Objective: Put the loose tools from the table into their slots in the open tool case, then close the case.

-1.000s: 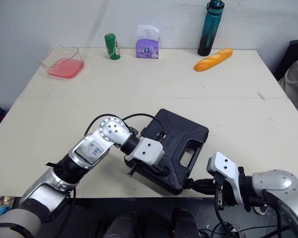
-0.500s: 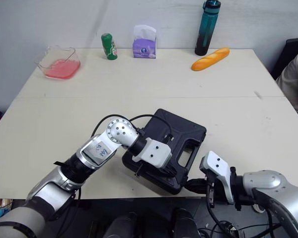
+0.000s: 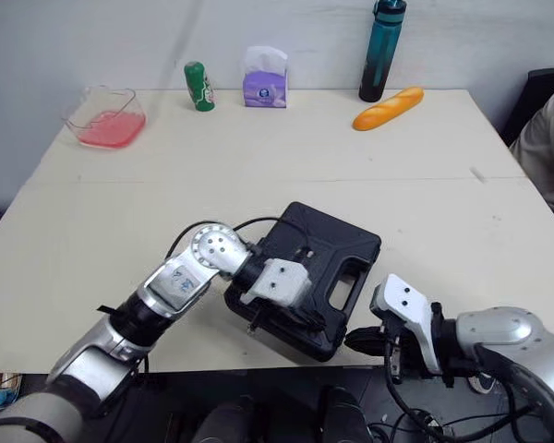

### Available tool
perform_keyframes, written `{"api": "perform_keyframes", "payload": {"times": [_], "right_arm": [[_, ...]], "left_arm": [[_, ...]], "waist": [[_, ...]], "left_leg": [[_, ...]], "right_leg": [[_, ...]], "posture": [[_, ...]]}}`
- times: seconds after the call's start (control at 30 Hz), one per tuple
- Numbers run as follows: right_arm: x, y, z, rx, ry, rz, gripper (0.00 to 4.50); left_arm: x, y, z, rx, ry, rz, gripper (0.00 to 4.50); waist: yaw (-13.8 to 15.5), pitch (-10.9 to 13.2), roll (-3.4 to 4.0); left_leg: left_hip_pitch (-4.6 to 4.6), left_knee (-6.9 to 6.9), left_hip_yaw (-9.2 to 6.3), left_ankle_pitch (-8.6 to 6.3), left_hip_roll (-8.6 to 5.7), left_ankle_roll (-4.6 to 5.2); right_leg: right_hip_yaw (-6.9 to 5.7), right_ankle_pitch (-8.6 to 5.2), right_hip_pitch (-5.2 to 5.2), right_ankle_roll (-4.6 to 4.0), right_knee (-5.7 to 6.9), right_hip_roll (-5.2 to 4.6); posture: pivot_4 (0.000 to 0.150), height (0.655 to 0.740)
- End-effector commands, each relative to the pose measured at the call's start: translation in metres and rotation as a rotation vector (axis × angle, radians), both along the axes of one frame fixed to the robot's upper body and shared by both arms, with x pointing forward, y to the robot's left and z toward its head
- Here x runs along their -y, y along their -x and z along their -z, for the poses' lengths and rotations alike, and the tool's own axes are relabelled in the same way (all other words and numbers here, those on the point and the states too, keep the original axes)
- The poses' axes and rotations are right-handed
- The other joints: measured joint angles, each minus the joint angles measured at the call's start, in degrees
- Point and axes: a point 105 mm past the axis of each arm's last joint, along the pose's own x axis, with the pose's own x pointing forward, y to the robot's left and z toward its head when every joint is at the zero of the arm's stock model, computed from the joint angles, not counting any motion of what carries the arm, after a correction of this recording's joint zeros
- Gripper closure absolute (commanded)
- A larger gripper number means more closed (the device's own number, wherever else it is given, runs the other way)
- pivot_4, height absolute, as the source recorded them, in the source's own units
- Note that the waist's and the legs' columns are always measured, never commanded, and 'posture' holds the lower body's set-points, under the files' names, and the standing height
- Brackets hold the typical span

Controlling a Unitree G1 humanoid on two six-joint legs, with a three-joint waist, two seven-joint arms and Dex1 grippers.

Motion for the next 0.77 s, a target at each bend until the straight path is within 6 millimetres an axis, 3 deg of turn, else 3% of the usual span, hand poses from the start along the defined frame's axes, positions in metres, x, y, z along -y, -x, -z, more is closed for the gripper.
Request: {"api": "perform_keyframes", "payload": {"times": [0.03,0.07,0.2,0.3,0.37,0.5,0.57,0.77], "right_arm": [[0.013,-0.005,-0.03,0.103,-0.01,0.021,3.84],[0.016,-0.005,-0.036,0.111,-0.02,0.024,3.52],[0.048,0.003,-0.076,0.159,-0.019,0.04,1.56],[0.075,0.008,-0.105,0.171,-0.043,0.108,0.1],[0.087,0.011,-0.114,0.181,-0.045,0.139,0.03],[0.12,0.005,-0.121,0.248,0.025,0.241,0.03],[0.127,-0.001,-0.124,0.307,0.036,0.263,0.03],[0.13,-0.021,-0.128,0.421,-0.009,0.285,0.03]], "left_arm": [[-0.033,-0.011,-0.047,-0.098,0.133,-0.115,3.63],[-0.04,-0.015,-0.051,-0.115,0.141,-0.156,3.19],[-0.103,-0.026,-0.083,-0.265,0.161,-0.349,1.38],[-0.15,-0.027,-0.108,-0.273,0.212,-0.512,0.05],[-0.168,-0.026,-0.116,-0.269,0.225,-0.59,0.01],[-0.228,-0.013,-0.118,-0.177,0.11,-0.794,0.01],[-0.245,-0.009,-0.116,-0.134,0.075,-0.859,0.01],[-0.258,-0.003,-0.111,-0.139,0.096,-0.895,0.01]], "waist": [[0.23,0.21,-0.07],[0.3,0.3,-0.04],[0.4,0.4,0.1],[0.32,0.52,0.13],[0.31,0.53,0.15],[0.19,0.59,0.19],[0.1,0.69,0.28],[0.31,0.9,0.55]], "left_leg": [[-0.15,0.0,-0.01,0.06,0.01,-0.07],[-0.25,0.04,-0.03,0.19,0.01,-0.13],[-0.37,0.04,-0.2,0.28,-0.01,-0.17],[-0.62,0.06,-0.33,0.25,-0.05,-0.11],[-0.64,0.04,-0.4,0.23,-0.05,-0.1],[-0.7,-0.08,-0.45,0.2,-0.07,-0.14],[-0.71,-0.08,-0.43,0.2,-0.11,-0.15],[-0.66,-0.07,-0.5,0.05,-0.11,-0.57]], "right_leg": [[-0.04,-0.01,-0.15,-0.01,0.05,0.01],[-0.11,-0.01,-0.23,-0.02,0.11,0.05],[-0.39,-0.01,-0.16,-0.01,0.12,0.23],[-0.52,0.01,-0.2,0.02,0.12,0.28],[-0.58,0.02,-0.17,0.03,0.02,0.27],[-0.66,0.0,-0.2,0.03,-0.1,0.31],[-0.67,-0.01,-0.22,0.04,-0.1,0.38],[-0.62,-0.05,-0.33,-0.04,-0.08,-0.01]], "posture": [[0.15,0.7348],[0.15,0.7348],[0.15,0.7348],[0.15,0.7348],[0.15,0.7348],[0.15,0.7348],[0.15,0.7348],[0.15,0.7348]]}}
